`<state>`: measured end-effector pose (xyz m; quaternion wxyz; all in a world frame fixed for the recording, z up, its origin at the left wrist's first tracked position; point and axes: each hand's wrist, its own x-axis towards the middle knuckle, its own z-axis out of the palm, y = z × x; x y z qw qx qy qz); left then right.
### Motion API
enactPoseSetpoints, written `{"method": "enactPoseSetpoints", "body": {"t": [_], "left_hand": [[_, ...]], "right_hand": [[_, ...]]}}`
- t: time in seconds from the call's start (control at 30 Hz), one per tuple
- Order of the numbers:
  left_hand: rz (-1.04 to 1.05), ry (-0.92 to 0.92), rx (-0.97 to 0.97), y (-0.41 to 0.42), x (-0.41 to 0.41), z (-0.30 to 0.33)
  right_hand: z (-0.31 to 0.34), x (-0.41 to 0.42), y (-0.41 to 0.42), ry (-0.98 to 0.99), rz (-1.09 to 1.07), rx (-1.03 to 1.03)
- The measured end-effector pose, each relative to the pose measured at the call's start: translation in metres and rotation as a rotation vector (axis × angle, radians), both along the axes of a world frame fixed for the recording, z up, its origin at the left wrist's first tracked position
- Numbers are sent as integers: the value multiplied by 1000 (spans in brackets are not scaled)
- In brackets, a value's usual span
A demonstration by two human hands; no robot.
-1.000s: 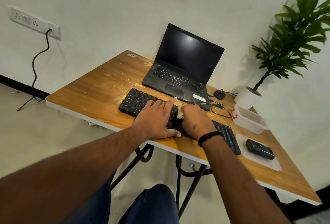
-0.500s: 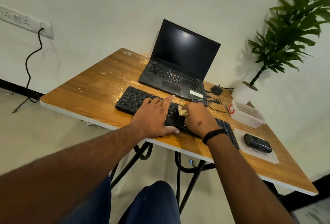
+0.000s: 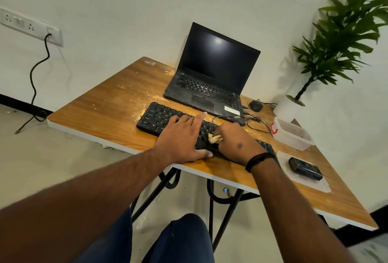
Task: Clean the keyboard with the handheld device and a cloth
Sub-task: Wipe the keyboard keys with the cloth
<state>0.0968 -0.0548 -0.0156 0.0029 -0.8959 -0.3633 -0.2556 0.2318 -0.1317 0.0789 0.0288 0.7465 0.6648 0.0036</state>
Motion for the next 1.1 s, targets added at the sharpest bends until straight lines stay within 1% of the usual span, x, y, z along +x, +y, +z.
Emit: {"method": "enactPoseSetpoints", "body": {"t": [0.1,0.17,0.3,0.43,0.5,0.67,0.8,0.97,1.1], "left_hand": [[10,17,15,-1,0,0],[12,18,11,0,0,0],[13,23,4,-1,0,2],[16,23,7,0,1,1],[20,24,15,0,1,0],[15,26,8,-1,1,1],[19,21,2,-1,0,2],[14,16,0,-1,1,1],[4,17,-16,1,0,-1]], "right_hand": [[-2,12,17,-43,-99,105],[-12,12,27,-86,-113,139],[-24,4,36,-154,-68,123],[-21,10,35,-211,-22,79],[-17,15,36,-219,-24,90],[-20,9,43,-185,0,107],[-21,2,44,-108,-40,100],[-23,1,24,-52,-44,106],[-24,-13,-4,-31,-5,49]]}}
